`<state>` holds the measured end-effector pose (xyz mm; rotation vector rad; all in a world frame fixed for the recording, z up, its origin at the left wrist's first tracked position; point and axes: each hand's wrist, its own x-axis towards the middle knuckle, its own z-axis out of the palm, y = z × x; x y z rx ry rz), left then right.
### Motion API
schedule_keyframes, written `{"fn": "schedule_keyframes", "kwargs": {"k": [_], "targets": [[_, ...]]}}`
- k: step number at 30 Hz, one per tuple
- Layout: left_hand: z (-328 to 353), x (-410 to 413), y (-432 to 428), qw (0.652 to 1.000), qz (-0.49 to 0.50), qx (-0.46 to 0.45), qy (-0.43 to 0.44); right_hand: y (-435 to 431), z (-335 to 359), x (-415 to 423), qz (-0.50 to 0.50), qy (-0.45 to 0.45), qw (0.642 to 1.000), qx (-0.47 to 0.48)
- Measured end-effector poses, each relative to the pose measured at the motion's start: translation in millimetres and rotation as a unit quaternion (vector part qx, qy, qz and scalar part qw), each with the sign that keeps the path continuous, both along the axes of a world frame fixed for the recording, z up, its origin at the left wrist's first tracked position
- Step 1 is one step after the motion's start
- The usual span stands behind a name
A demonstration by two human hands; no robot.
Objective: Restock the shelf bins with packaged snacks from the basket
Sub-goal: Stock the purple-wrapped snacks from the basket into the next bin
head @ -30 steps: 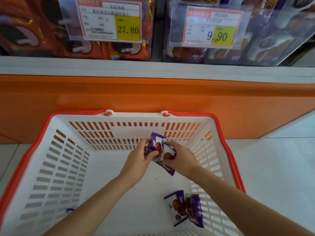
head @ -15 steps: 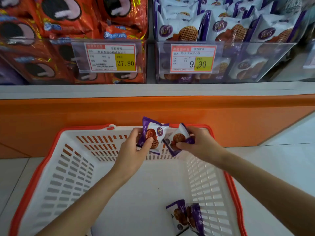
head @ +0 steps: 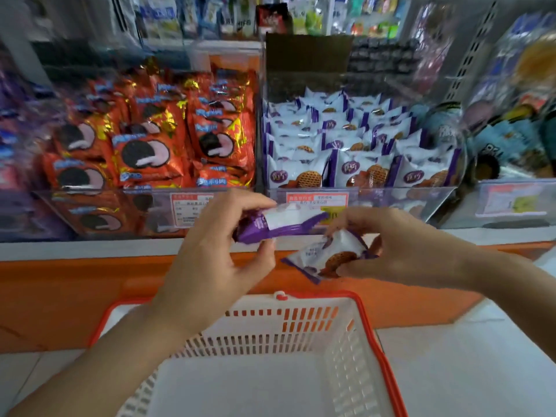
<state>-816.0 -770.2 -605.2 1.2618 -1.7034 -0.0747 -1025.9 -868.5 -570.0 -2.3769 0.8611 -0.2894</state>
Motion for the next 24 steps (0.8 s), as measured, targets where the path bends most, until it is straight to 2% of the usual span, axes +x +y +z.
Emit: {"fn": "schedule_keyframes", "kwargs": {"k": [2,4,7,12,15,20,24], "targets": [[20,2,-8,0.999,-0.012,-0.042,-0.018,0,17,2,0.008,-0.004,1.0,-0.026],[37,3,-15,0.997,-0.016,-0.075,-0.026,-1,35,3,0.013,-0.034,0.999,-0.005],[56,4,-24,0.994,-0.005,-0.107,-0.023,-9,60,6,0.0,-0.129,0.99,0.054],[72,12,-39,0.991,0.063,-0.117,0.026,-30,73,11,-0.08,-0.24,0.966,0.054],[76,19,-48,0.987,0.101,-0.104,0.073,-43,72,17,-0.146,-0.259,0.951,0.082],[80,42,-74,0.979,0.156,-0.075,0.104,-71,61,39,-0.248,-0.251,0.936,-0.002],[81,61,-87,0.973,0.187,-0.059,0.118,-93,55,53,-0.289,-0.27,0.918,-0.005]]}}
